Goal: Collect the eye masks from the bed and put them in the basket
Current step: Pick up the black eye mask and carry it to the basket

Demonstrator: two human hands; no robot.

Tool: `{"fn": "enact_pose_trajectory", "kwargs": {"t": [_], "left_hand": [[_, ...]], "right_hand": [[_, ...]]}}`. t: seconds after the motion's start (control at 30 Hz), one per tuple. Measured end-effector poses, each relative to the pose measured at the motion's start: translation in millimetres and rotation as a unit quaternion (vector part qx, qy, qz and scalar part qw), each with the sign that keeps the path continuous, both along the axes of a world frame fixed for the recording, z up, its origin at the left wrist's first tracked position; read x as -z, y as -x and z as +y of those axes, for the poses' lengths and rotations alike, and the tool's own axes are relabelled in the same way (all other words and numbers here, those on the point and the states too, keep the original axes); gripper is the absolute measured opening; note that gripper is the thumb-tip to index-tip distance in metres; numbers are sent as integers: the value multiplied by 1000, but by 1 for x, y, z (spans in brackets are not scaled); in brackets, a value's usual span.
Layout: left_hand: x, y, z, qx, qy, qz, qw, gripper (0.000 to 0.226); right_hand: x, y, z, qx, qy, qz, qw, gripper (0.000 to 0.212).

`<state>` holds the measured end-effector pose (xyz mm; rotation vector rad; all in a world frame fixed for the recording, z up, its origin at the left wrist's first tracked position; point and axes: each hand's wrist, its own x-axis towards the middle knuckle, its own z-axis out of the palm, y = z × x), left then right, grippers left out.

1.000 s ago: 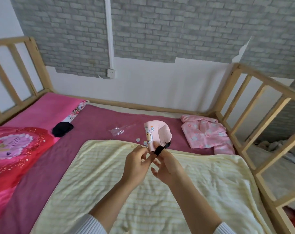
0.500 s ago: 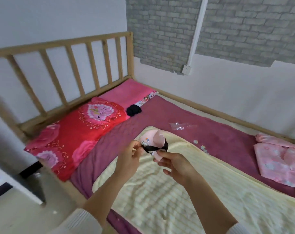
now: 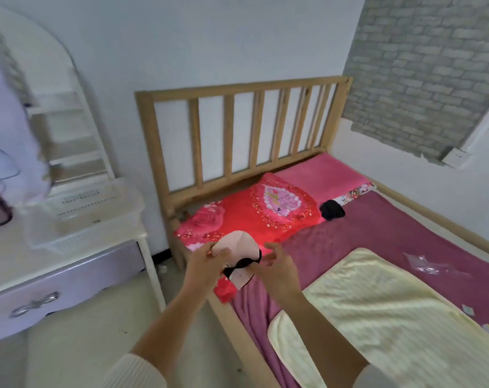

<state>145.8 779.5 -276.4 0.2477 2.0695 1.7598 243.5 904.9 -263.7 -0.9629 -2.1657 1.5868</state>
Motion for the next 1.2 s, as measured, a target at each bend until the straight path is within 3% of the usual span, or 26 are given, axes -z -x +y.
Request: {"fn": "enact_pose_trajectory", "kwargs": {"t": [0.03, 0.1, 0.2, 0.3, 0.43, 0.53, 0.63, 0.73, 0.87, 0.97, 1.03, 1.1, 1.2], "left_hand": [[-2, 18, -20, 4, 4, 2, 1000, 18], [-6, 50, -55, 15, -7, -16, 1000, 37], [-11, 87, -94, 23, -40, -66, 997, 35], [-8, 123, -125, 35, -13, -79, 996, 36], [2, 172, -150, 9, -21, -85, 996, 54], [12, 227, -160, -93, -5, -31, 995, 39], [21, 283, -174, -101, 31, 10, 994, 41], [28, 327, -192, -80, 80, 17, 993, 45], [39, 377, -222, -135, -8, -45, 990, 36], [50, 399, -242, -218, -117, -149, 957, 19], [59, 411, -256, -216, -154, -197, 944, 11], [63, 423, -273, -196, -150, -216, 945, 13], [67, 444, -296, -176, -65, -206, 960, 15]], "right_hand": [[-1, 22, -15, -25, -26, 22, 999, 42], [-2, 65, -43, -71, -37, 53, 995, 37], [0, 119, -76, -78, -26, 42, 996, 19], [7, 170, -97, -91, 1, 31, 995, 10], [14, 233, -114, -152, 24, 19, 988, 24], [19, 291, -121, -186, 67, 17, 980, 26], [26, 355, -127, -212, 148, -24, 966, 29], [32, 412, -134, -253, 263, -79, 928, 28], [43, 476, -153, -313, 319, -101, 889, 22], [49, 509, -176, -331, 352, -122, 867, 22], [56, 527, -188, -301, 390, -147, 858, 16], [63, 542, -193, -256, 428, -161, 852, 17], [74, 556, -198, -271, 334, -190, 883, 24]]}}
